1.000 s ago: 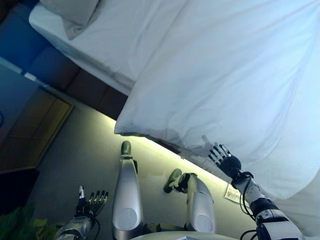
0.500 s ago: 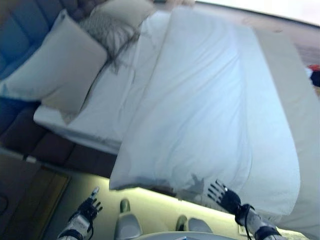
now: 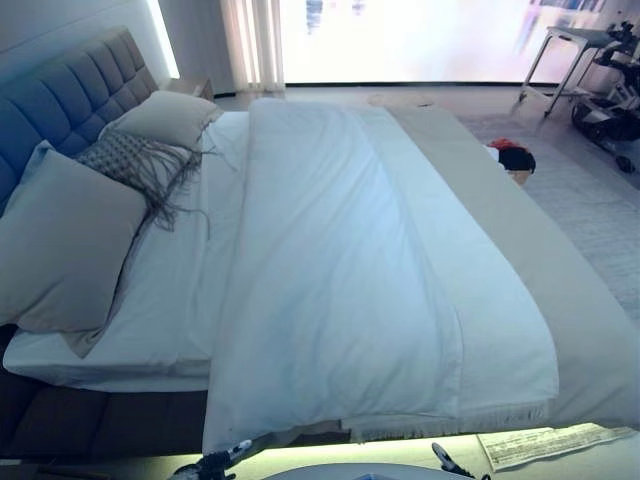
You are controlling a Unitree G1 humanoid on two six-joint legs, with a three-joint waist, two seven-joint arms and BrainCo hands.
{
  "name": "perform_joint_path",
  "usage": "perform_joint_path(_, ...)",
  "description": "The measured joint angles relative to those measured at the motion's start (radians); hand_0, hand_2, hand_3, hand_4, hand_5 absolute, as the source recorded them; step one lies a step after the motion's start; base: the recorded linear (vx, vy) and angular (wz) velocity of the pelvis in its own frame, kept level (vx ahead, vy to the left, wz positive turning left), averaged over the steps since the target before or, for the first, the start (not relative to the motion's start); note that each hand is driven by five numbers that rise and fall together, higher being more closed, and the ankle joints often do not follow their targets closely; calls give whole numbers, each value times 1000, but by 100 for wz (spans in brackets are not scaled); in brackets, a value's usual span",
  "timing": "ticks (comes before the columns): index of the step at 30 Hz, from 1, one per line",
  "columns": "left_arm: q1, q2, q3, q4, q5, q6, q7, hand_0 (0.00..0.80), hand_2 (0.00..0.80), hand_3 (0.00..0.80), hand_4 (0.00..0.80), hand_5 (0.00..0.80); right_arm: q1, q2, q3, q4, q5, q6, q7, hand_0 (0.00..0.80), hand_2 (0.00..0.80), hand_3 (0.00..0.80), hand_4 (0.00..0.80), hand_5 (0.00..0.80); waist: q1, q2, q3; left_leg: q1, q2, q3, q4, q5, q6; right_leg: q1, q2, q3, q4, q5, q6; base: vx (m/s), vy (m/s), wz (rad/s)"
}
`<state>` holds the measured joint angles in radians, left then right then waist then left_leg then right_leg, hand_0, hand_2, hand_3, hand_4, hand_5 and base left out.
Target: Make the bed neatly
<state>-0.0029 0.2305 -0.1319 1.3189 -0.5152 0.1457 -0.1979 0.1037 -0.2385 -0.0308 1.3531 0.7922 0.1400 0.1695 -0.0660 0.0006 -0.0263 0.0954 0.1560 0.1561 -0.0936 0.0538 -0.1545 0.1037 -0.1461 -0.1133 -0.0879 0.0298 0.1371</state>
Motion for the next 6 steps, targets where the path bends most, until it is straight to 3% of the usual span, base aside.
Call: perform_joint_path(6,5,-5,-31,-1,32,-9,2,0,0,0,0,0,-23,27,99,-27,-147,-6,8,0,0,0,0,0,2,0,-8,16,0,9,0,-1,-1,6,0,15,-2,8,-1,29,-1,-6)
